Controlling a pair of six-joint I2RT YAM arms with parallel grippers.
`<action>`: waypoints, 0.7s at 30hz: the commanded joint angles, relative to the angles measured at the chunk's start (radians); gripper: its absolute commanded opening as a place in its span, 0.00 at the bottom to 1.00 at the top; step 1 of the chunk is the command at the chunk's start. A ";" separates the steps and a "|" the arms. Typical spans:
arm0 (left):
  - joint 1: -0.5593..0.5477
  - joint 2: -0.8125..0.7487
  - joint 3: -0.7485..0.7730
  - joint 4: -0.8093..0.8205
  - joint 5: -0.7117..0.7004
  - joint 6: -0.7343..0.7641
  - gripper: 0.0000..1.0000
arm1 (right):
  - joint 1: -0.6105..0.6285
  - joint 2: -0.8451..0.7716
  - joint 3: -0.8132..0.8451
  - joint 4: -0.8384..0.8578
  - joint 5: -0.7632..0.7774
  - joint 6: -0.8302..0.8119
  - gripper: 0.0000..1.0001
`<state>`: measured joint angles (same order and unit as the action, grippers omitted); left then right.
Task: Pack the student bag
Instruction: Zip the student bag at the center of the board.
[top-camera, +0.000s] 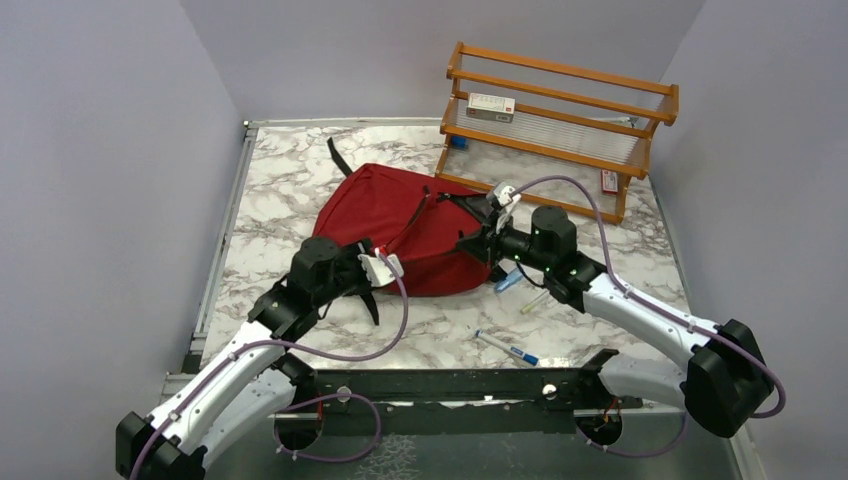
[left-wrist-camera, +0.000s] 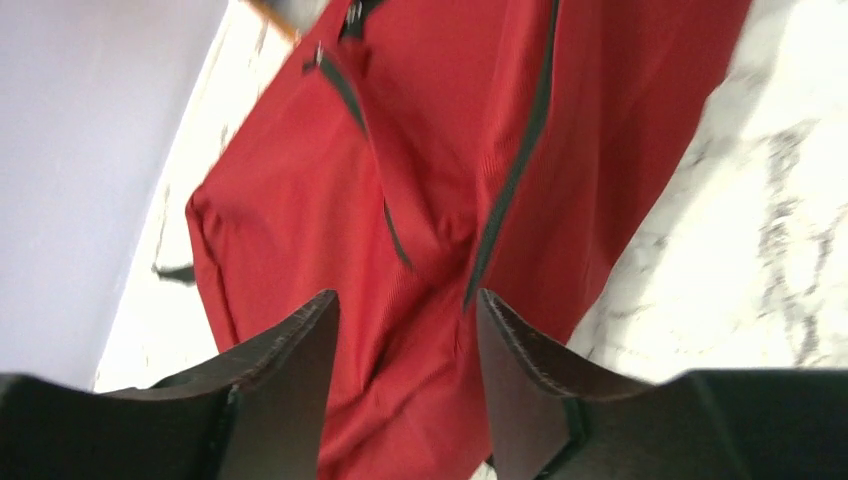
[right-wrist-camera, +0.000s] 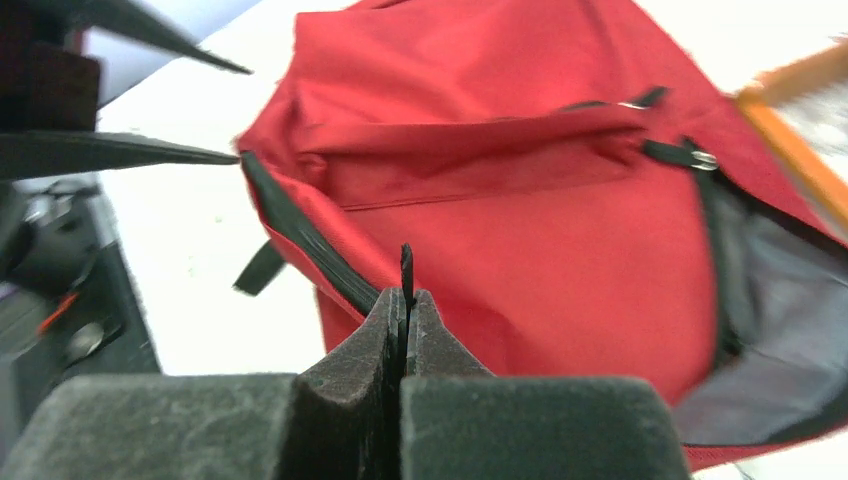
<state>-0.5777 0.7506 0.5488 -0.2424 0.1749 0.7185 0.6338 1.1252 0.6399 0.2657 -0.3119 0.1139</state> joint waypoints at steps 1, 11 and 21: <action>0.004 -0.071 -0.003 0.018 0.305 -0.007 0.57 | 0.000 0.053 0.047 -0.018 -0.388 -0.010 0.01; 0.000 -0.040 -0.007 0.164 0.567 -0.136 0.68 | 0.032 0.076 -0.008 0.214 -0.479 0.200 0.01; -0.032 0.027 -0.033 0.192 0.580 -0.099 0.68 | 0.133 0.143 0.045 0.250 -0.433 0.241 0.01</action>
<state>-0.5900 0.7567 0.5301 -0.0906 0.6941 0.6067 0.7387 1.2671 0.6388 0.4267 -0.7315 0.3180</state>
